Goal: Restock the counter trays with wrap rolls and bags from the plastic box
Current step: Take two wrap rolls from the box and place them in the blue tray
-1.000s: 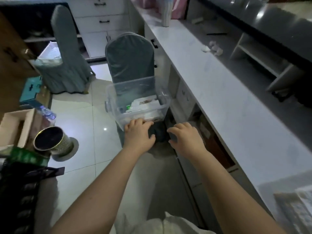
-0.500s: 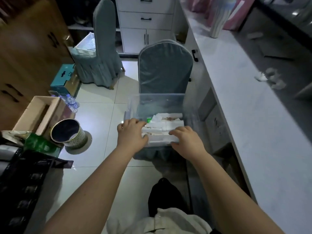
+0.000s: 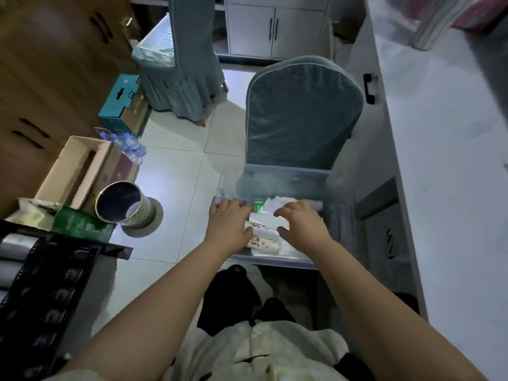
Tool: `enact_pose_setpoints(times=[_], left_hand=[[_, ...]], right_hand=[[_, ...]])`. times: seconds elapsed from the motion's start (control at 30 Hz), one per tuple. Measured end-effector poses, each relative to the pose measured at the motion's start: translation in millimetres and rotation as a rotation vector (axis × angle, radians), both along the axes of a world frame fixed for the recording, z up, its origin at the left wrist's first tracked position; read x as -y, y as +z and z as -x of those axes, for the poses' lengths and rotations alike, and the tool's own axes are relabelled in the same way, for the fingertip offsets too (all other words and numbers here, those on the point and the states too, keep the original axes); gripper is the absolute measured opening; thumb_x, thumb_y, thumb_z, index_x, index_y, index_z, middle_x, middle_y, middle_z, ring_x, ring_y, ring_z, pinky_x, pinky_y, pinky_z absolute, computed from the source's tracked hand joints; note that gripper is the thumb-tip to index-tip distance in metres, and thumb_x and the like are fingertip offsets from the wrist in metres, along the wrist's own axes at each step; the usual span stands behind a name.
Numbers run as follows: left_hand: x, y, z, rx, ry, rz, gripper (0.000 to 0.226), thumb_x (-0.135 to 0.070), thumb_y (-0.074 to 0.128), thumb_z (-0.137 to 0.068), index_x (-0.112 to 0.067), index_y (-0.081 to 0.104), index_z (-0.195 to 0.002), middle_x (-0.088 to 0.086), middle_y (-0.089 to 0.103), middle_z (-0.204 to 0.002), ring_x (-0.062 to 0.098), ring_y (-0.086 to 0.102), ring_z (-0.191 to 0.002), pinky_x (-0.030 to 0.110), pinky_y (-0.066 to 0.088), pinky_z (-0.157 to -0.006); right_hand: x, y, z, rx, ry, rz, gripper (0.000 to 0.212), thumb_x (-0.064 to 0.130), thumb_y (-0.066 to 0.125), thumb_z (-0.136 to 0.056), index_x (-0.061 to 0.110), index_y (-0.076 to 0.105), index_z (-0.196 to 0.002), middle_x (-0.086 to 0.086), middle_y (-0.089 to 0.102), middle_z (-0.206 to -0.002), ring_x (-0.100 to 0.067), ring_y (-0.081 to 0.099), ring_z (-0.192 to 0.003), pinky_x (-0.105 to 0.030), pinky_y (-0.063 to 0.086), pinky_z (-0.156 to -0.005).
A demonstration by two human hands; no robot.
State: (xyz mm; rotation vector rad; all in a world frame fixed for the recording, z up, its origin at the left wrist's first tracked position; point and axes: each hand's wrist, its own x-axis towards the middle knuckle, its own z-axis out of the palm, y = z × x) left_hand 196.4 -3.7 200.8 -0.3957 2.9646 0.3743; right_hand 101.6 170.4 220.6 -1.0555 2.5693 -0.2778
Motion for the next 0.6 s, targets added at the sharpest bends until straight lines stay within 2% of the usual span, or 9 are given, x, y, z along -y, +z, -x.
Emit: enact_pose_setpoints(times=[0.13, 0.33, 0.6], left_hand=[[28, -37, 25, 0.077, -0.118, -0.029, 0.054, -0.04, 0.06, -0.078, -0.03, 0.047, -0.129, 0.004, 0.049, -0.131, 0.027, 0.042, -0.118, 0.043, 0.03, -0.097], [66, -90, 41, 0.232, -0.331, -0.062, 0.055, -0.038, 0.06, -0.081, -0.031, 0.046, -0.133, 0.007, 0.047, -0.135, 0.029, 0.038, -0.124, 0.043, 0.028, -0.102], [85, -139, 67, 0.354, -0.406, -0.111, 0.067, -0.034, 0.062, -0.08, -0.024, 0.035, -0.141, 0.009, 0.04, -0.141, 0.03, 0.032, -0.129, 0.045, 0.025, -0.106]], right_hand=[[20, -25, 19, 0.027, -0.072, -0.074, 0.04, 0.029, 0.061, -0.086, 0.026, 0.055, -0.125, -0.001, 0.054, -0.132, -0.026, 0.043, -0.122, -0.039, 0.039, -0.095], [45, -66, 26, 0.169, -0.146, -0.188, 0.046, 0.025, 0.06, -0.084, 0.022, 0.05, -0.129, -0.003, 0.051, -0.132, -0.027, 0.041, -0.121, -0.041, 0.041, -0.096], [65, -121, 32, 0.284, -0.242, -0.234, 0.046, 0.021, 0.061, -0.081, 0.02, 0.052, -0.127, -0.005, 0.054, -0.127, -0.028, 0.043, -0.117, -0.04, 0.041, -0.094]])
